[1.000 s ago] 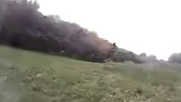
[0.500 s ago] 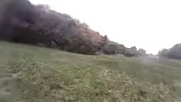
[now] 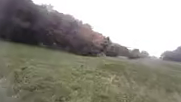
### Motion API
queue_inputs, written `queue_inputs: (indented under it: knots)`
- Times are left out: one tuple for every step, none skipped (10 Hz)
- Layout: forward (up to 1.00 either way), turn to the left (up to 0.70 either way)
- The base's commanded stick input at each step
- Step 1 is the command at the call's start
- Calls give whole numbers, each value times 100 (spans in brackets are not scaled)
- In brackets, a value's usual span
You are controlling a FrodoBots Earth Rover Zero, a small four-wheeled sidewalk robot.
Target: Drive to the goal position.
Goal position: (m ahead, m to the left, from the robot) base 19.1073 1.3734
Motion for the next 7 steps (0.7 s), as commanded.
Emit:
queue_inputs:
  knots:
    - [100,-37]
    - [100,-31]
    - [100,-26]
    - [100,-26]
    - [98,-25]
    - [91,-24]
    - [85,-28]
